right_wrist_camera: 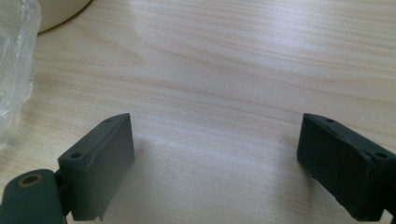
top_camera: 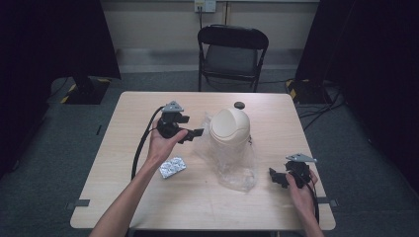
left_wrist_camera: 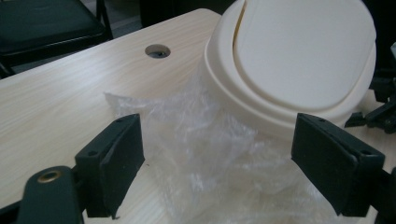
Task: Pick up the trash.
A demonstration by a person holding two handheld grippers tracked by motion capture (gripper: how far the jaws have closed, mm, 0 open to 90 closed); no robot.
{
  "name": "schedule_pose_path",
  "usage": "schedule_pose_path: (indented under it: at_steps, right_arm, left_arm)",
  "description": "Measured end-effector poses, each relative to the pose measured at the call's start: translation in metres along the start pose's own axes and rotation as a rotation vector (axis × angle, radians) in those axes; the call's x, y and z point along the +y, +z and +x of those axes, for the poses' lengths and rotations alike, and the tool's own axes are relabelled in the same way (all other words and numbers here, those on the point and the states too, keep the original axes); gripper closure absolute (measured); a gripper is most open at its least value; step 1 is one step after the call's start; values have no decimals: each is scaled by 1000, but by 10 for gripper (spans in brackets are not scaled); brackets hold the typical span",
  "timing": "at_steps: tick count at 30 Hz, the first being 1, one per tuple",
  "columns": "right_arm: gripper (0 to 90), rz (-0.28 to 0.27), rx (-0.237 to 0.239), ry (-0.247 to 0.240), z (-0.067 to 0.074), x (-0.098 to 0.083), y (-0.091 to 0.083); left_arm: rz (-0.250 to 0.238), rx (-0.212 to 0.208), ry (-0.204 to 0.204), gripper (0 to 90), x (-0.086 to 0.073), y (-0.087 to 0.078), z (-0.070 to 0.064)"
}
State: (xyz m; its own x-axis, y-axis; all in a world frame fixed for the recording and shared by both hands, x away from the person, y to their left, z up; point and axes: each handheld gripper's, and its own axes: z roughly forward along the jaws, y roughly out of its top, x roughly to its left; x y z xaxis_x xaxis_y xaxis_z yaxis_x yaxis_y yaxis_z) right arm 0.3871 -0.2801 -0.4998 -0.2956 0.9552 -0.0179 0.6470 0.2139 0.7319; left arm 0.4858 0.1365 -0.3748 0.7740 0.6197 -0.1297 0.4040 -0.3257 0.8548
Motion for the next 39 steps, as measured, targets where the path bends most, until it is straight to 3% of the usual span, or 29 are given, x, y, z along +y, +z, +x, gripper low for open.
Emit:
schedule_pose_path:
  at_steps: [1,3,5,8,11,12,14,16,19,22,24,35,38,39]
  right_arm:
    - [103,0,0,1,0,0,0]
    - [103,0,0,1,0,0,0]
    - [103,0,0,-1,0,0,0]
    - [103,0,0,0,0,0,0]
    - [103,-1,0,0,0,0,0]
    - [103,-1,1,-1,0,0,0]
    - [103,0,0,-1,0,0,0]
    - [103,-1,1,-1,0,0,0]
    - [103,0,0,0,0,0,0]
    - [103,0,0,2,0,0,0]
    - [103,1,0,1,0,0,0]
    - [103,0,1,2,0,0,0]
    - [103,1,1,1,0,0,0]
    - [103,0,1,0,0,0,0]
  left_arm:
    - [0,0,0,162,0,0,0]
    - [1,-4,24,163,14,11,0]
    - [-11,-21,8,162,20,18,2]
    - [-3,-38,5,163,23,30,1]
    - [25,-11,26,160,24,43,-3]
    - [32,-27,27,164,24,49,-5]
    - [51,-13,40,165,24,55,-7]
    - [54,-25,13,157,22,60,-5]
    - [57,-30,15,158,21,63,-4]
    - [76,-5,25,159,19,69,0]
    - [83,-15,13,159,19,70,2]
    - [117,-22,40,163,26,88,-1]
    - [107,-11,48,188,27,87,-1]
    - [98,-24,33,187,27,86,0]
